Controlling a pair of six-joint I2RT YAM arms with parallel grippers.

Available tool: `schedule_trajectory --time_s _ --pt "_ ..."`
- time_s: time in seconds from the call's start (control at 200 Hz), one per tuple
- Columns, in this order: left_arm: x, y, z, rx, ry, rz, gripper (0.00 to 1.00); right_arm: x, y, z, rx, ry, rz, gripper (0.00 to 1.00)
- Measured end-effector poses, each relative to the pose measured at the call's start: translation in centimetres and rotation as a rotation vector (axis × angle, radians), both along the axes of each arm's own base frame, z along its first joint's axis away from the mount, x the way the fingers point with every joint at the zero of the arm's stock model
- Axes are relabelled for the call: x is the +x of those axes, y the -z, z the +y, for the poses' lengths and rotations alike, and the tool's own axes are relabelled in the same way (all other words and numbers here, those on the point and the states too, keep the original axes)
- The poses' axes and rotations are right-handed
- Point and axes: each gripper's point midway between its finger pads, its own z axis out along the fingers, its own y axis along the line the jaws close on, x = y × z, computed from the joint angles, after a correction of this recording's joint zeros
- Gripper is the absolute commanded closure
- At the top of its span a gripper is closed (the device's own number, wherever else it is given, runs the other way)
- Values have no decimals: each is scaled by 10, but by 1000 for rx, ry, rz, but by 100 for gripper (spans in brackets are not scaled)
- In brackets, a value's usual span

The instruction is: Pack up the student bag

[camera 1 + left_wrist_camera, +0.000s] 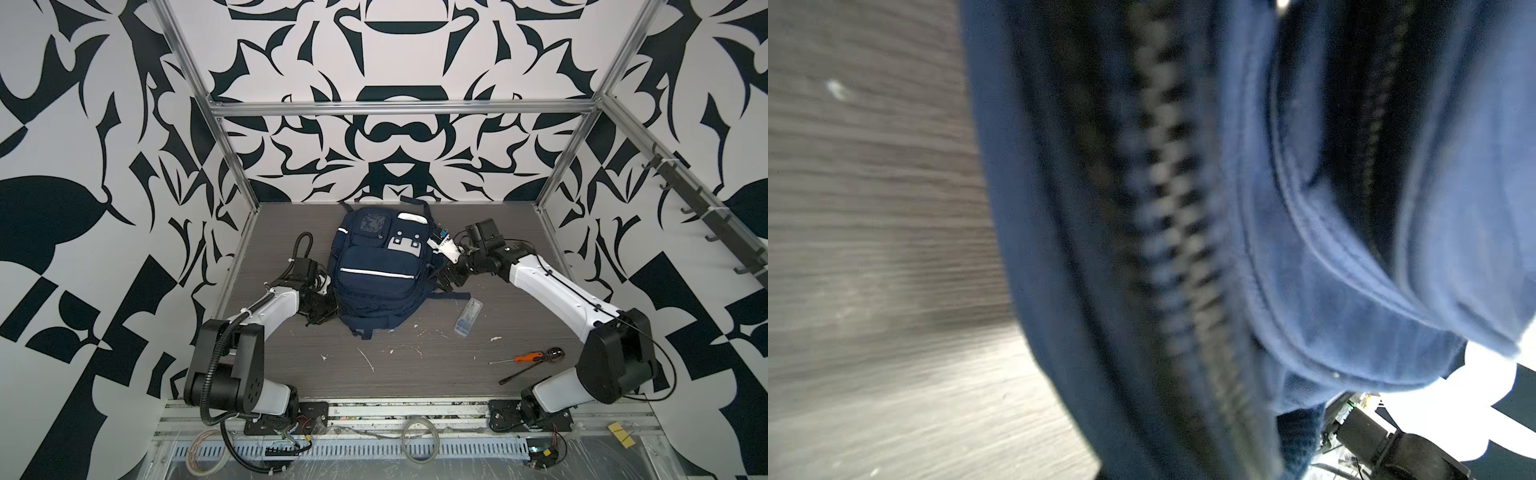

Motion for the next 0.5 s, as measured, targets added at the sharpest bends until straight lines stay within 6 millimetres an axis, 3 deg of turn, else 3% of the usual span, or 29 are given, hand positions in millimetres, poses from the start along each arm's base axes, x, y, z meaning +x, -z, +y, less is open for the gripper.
schedule_trajectory --time_s 0.295,0.5 --pt "1 -10 -2 -36 40 -7 100 -6 17 12 30 -106 24 5" --pt "5 -12 -1 -44 38 12 100 6 25 14 0 -183 17 7"
